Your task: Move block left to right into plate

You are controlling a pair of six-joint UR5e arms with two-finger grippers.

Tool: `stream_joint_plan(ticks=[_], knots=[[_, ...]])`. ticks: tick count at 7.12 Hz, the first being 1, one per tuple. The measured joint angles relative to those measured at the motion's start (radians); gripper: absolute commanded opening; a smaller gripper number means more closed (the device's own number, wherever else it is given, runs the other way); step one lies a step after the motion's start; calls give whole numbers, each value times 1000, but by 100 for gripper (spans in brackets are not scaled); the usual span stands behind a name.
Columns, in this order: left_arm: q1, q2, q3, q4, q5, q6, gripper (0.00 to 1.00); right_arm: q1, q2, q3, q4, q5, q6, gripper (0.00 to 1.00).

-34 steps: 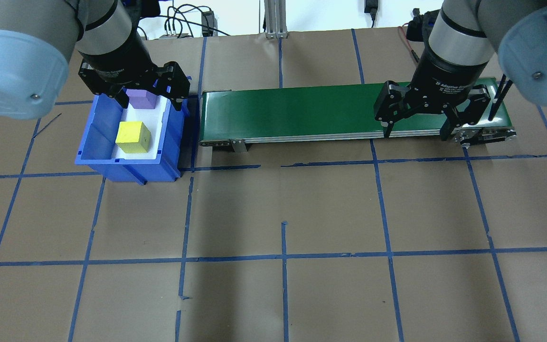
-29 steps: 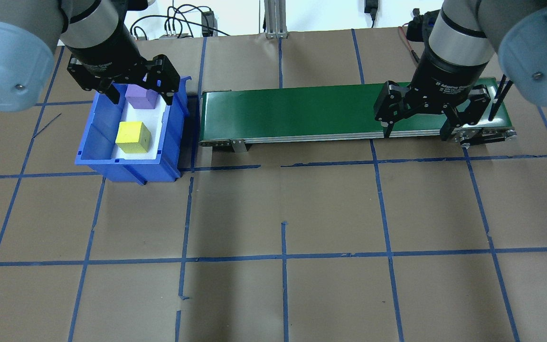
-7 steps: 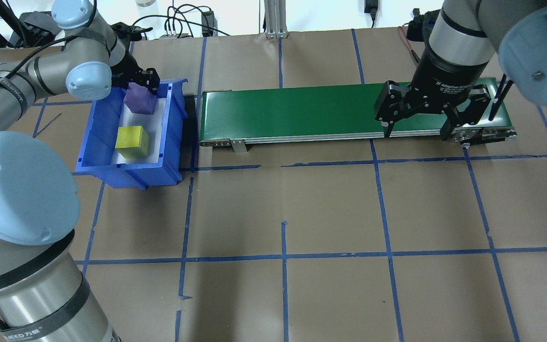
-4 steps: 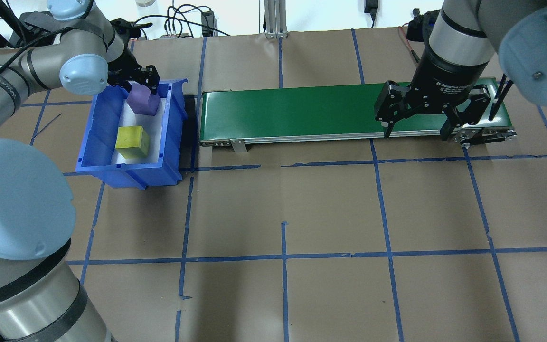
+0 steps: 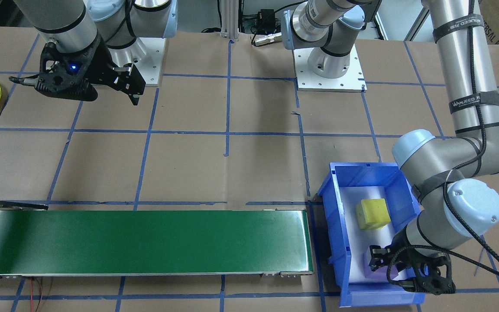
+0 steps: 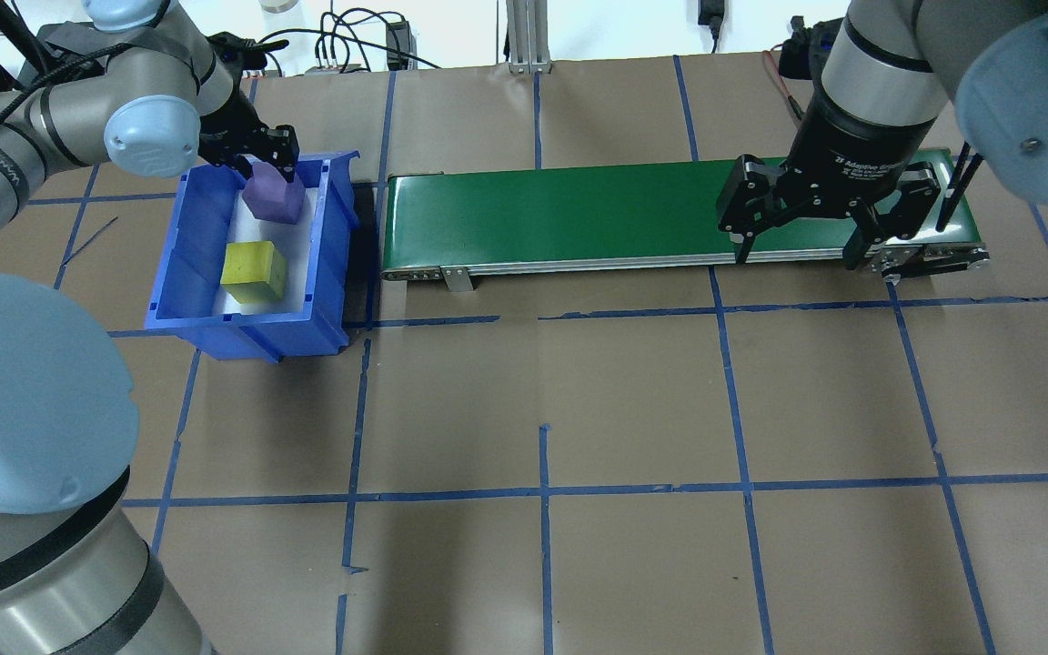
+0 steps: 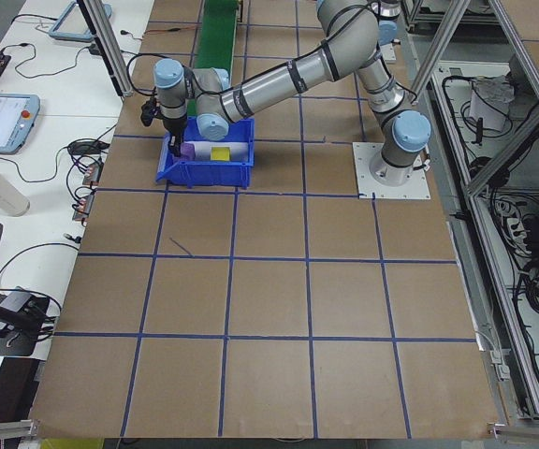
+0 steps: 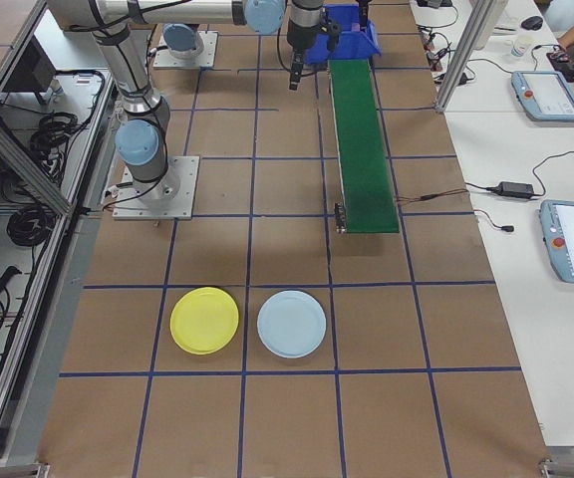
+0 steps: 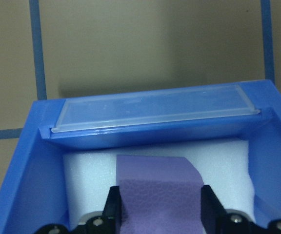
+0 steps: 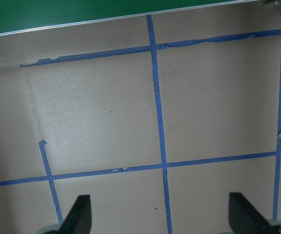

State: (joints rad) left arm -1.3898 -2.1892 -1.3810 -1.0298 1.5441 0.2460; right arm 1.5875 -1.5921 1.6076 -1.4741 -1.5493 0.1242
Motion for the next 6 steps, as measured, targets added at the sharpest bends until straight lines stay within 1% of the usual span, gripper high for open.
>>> stream_joint_plan(ticks=[3,4,6], knots=[[0,10,7,-8,0,-4,60,0,0,0,0,0,1,100],[0,33,9,-31,0,-9,60,0,0,0,0,0,1,100],[0,126,11,-122,-1,-14,61,0,0,0,0,0,0,100]])
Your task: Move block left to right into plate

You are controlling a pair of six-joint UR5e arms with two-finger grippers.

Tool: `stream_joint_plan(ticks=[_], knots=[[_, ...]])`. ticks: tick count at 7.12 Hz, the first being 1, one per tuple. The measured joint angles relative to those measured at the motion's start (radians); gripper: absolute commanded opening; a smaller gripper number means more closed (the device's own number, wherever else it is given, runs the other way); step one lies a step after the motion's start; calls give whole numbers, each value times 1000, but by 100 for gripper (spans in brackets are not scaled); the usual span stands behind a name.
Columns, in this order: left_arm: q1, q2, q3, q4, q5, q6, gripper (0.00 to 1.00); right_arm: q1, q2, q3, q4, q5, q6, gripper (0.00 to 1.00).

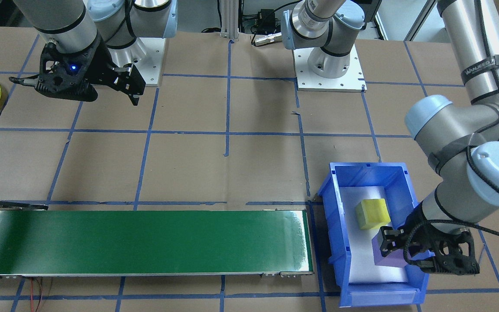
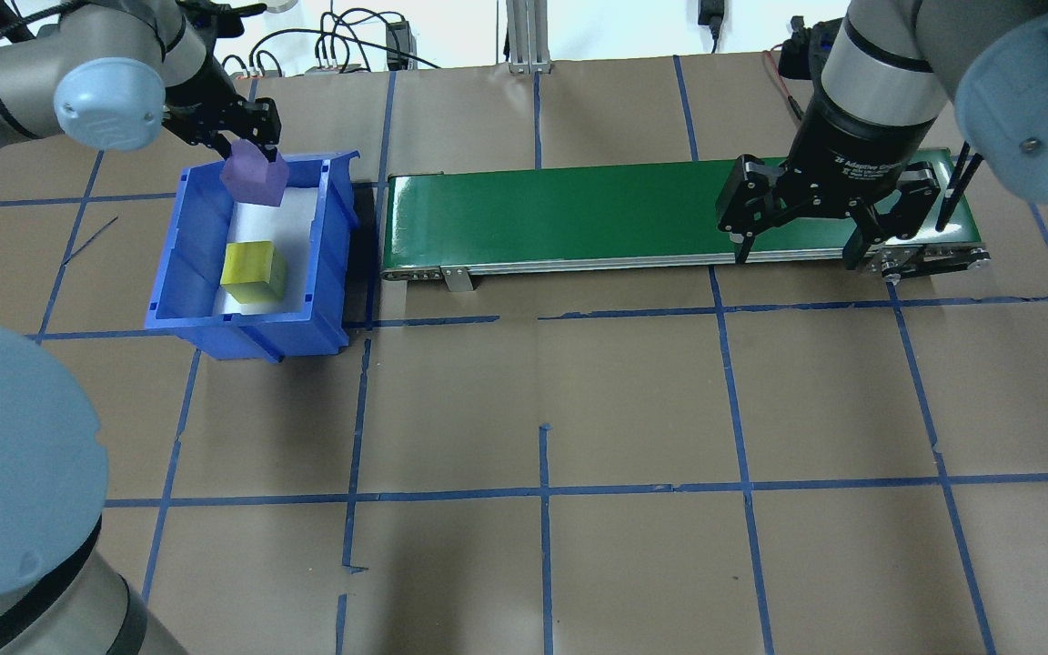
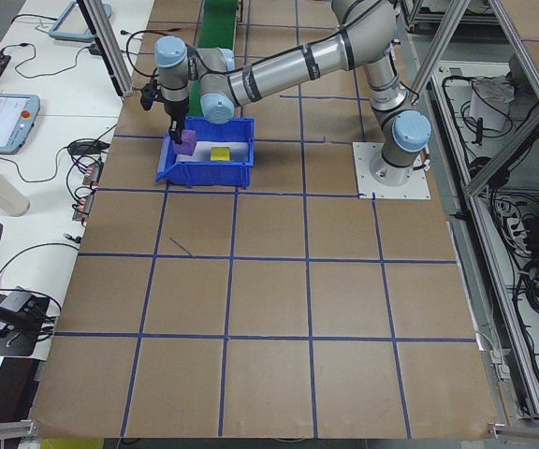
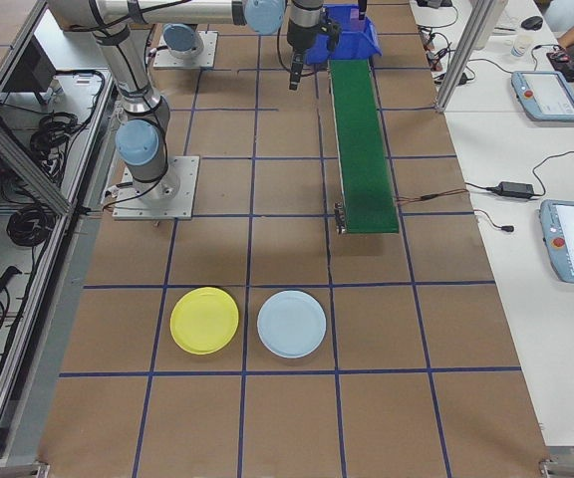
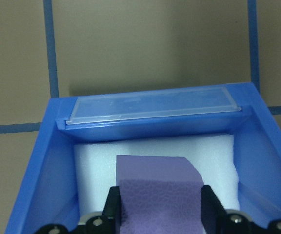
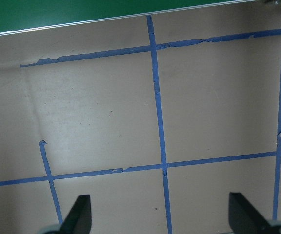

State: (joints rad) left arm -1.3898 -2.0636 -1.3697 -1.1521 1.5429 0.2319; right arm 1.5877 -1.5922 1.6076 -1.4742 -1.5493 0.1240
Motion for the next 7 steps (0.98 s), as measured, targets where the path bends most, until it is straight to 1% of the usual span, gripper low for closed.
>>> stream_joint_plan(ticks=[2,4,6,7], knots=[[-30,75,5,-45,-3,-25,61,0,1,0,0,0,-2,100],[-131,115,6,-49,-2,-131,61,0,1,0,0,0,-3,100],[-268,91,0,-33,2,-263,61,1,2,0,9,-9,1,100],[-303,51,-3,-6,4,-288,61,1,2,0,10,-24,0,100]])
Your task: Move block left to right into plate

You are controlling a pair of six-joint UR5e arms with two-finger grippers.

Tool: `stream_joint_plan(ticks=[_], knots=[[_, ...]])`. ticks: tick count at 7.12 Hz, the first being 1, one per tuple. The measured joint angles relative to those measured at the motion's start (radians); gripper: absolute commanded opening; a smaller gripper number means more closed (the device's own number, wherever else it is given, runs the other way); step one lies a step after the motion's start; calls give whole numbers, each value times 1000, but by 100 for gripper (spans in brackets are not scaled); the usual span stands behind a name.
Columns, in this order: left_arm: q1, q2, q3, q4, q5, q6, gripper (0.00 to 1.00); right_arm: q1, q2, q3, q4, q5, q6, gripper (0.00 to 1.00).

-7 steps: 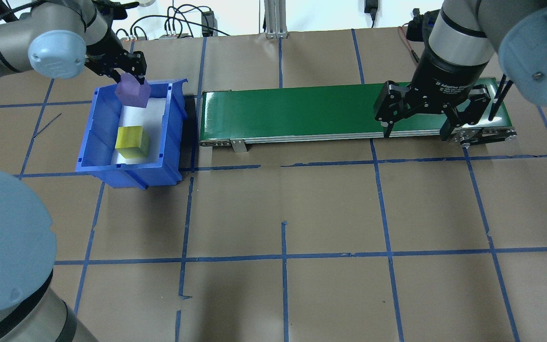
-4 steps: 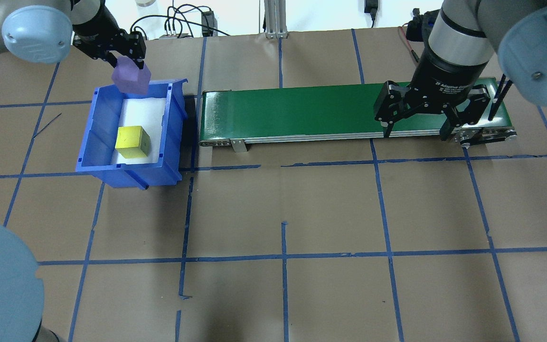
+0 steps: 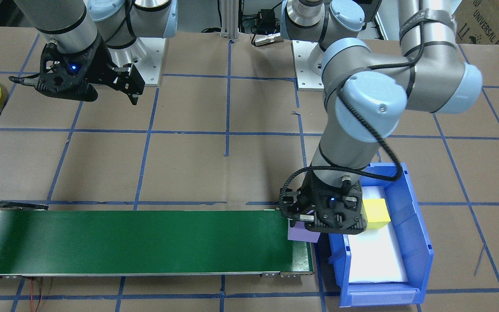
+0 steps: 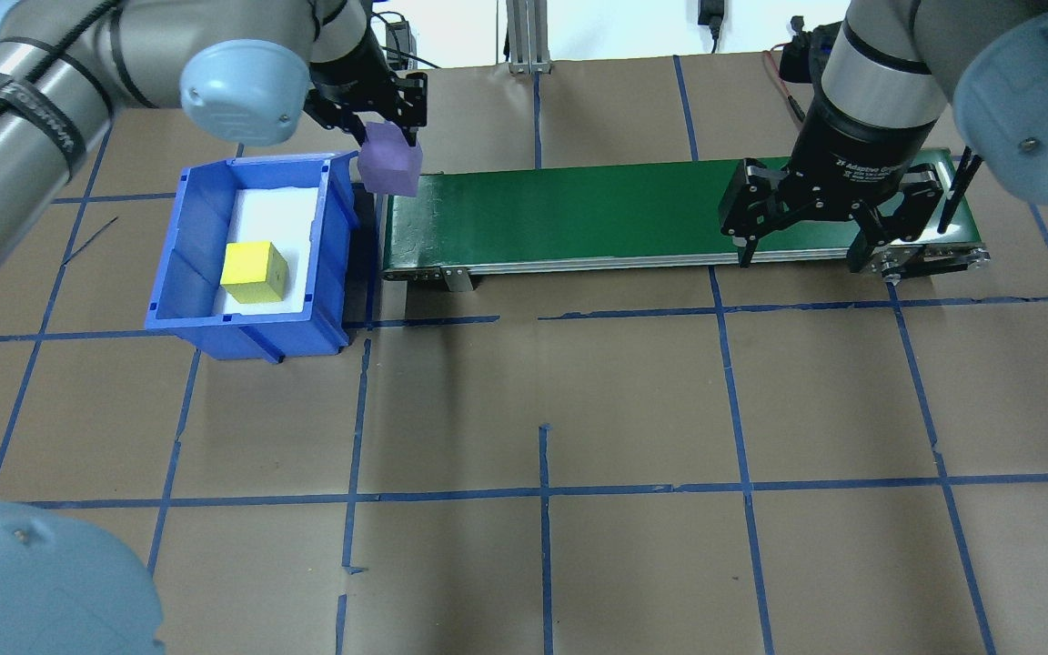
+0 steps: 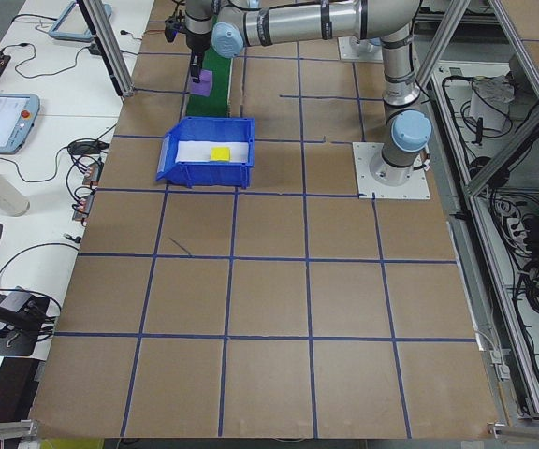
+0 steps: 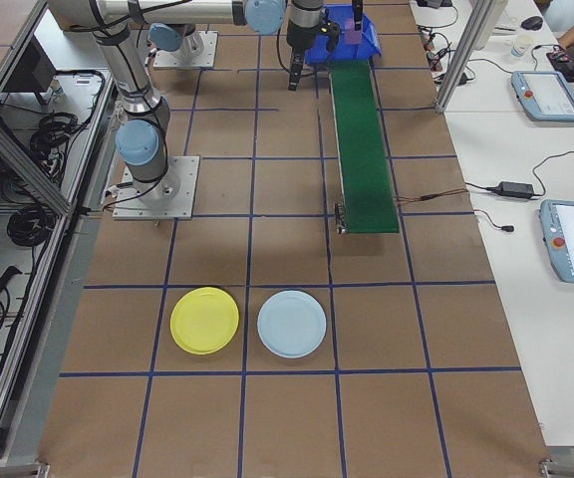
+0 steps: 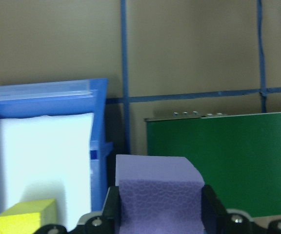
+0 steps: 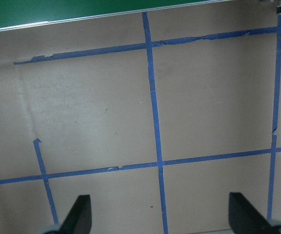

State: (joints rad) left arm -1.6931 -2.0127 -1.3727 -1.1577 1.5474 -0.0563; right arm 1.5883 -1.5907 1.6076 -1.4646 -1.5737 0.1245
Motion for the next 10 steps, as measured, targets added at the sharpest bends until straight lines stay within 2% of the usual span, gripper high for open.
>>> stream_joint_plan(ticks=[1,2,3,5,7,8,10], knots=[[-17,-52,-4,41,1,-11,61,-3,0,0,3,-14,-4,100],[-23,-85,-8,63,0,-15,65,-5,0,0,6,-17,-9,100],[-25,-99,-12,71,-2,-20,100,-5,-1,-1,13,-14,-13,100],[-26,-100,-16,71,-7,-40,100,-4,-1,-2,27,-16,-15,100],[-24,-33,-18,23,-8,-37,100,-3,0,-2,27,-22,-16,100],[-4,22,-20,-13,-8,-18,100,-1,0,-2,25,-24,-16,100],[103,78,-26,-63,-3,51,100,0,-1,-2,21,-24,-16,100]])
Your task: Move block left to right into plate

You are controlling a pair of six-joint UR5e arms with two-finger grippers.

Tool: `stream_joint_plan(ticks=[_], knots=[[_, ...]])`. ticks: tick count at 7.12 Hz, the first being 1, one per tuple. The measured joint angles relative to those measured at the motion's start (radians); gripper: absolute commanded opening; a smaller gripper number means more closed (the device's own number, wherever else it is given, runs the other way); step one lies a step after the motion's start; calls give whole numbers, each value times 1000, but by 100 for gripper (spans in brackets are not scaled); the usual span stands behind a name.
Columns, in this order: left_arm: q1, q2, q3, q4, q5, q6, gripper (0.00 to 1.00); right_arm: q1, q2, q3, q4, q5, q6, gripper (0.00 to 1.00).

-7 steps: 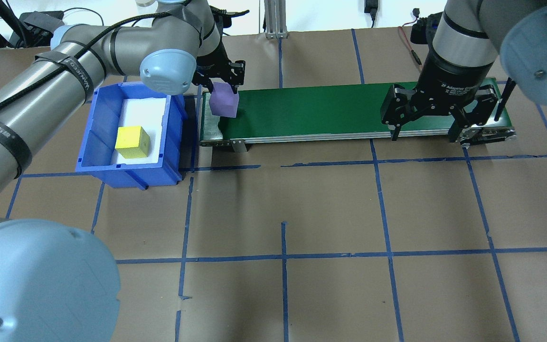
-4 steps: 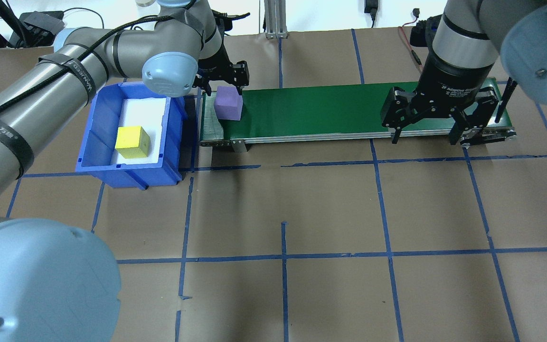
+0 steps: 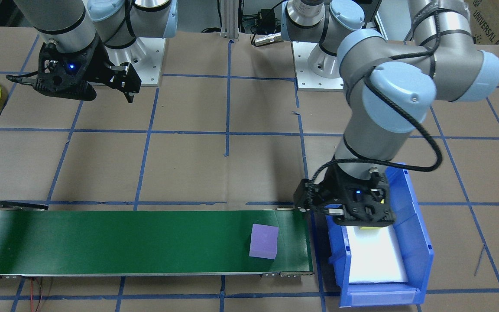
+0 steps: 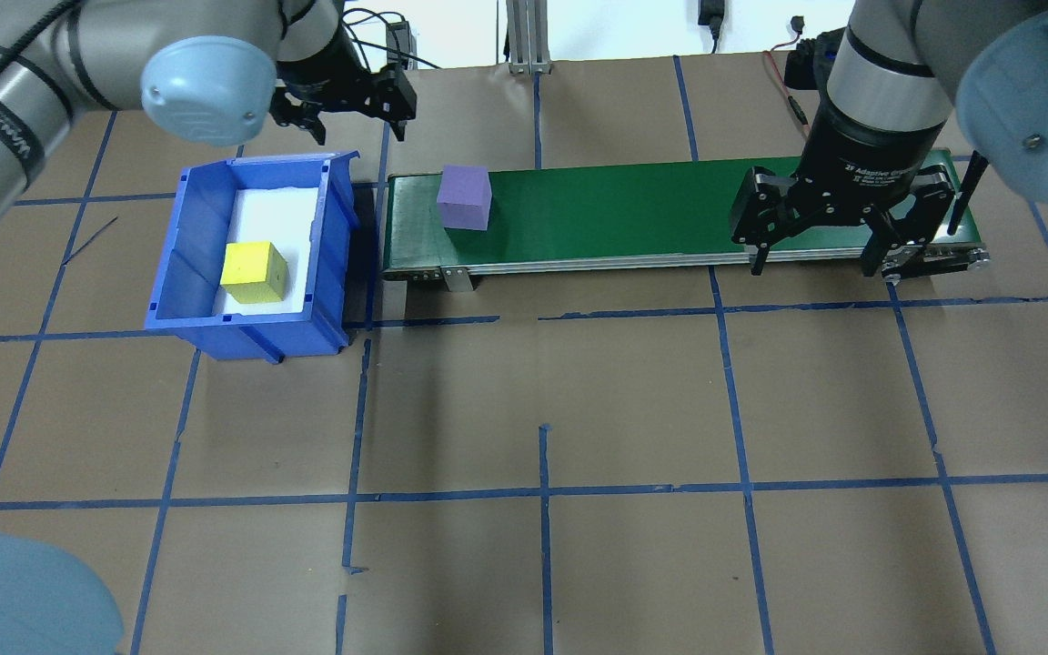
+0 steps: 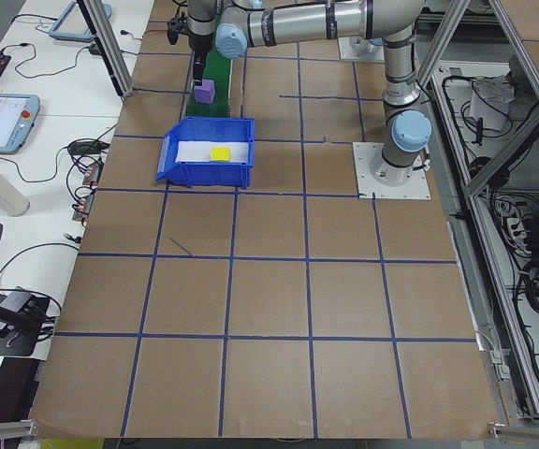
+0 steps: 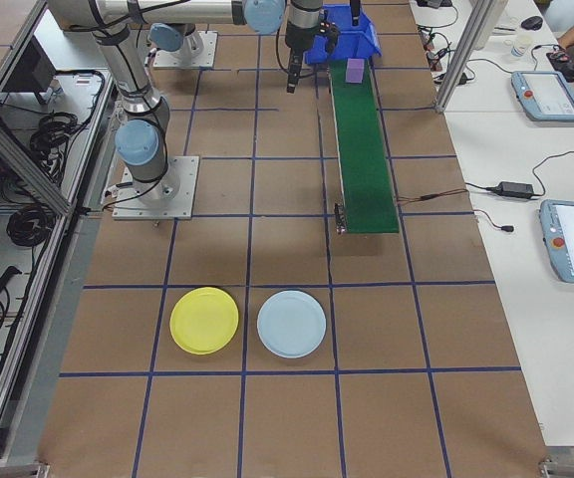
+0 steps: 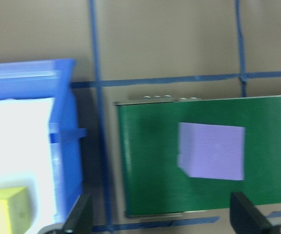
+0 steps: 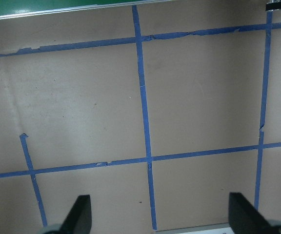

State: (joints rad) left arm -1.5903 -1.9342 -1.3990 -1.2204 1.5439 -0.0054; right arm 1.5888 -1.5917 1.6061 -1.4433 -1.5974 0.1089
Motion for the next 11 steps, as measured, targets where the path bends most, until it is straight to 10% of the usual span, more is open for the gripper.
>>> stream_joint_plan(ticks=[4,11], knots=[[185,-23,-78,-42,22,156,98,3,55,-8,-105,22,-7,100],[204,-118,-190,51,109,198,84,3,360,-94,-456,218,-24,100]])
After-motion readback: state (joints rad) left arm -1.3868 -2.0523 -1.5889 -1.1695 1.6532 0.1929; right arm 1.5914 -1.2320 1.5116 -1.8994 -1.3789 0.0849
